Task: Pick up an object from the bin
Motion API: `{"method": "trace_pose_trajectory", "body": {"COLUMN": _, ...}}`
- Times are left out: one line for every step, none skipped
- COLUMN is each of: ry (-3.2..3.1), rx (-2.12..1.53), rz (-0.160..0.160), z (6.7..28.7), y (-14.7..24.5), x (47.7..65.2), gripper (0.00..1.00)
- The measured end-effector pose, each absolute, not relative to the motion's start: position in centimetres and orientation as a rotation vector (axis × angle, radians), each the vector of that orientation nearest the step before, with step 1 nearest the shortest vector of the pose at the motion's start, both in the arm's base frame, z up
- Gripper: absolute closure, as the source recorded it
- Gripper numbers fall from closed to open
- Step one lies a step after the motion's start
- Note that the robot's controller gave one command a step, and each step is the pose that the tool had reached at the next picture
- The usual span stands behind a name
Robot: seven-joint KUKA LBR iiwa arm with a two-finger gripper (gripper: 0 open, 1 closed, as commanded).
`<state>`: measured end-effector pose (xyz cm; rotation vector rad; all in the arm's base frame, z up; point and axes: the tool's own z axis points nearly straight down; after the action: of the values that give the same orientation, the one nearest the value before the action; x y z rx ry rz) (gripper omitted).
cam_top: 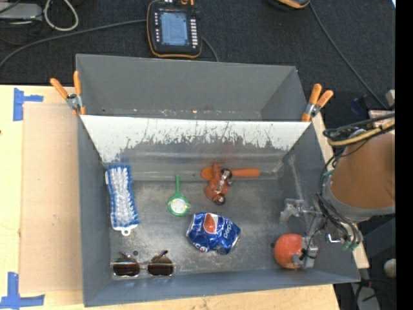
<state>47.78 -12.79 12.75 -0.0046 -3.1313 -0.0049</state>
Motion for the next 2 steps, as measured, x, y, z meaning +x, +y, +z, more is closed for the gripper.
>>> {"method": "trace_pose_trajectory", "body": {"ry": -3.138, "rx": 0.005, "rz": -0.003, "z": 13.0, "y": -12.7, "x": 48.0, "gripper": 0.00}}
{"method": "trace_pose_trajectory", "body": {"ry": -3.143, "rx": 0.198, "rz": -0.002, "z": 7.1, "y": -14.5, "x": 47.8, "gripper": 0.00}}
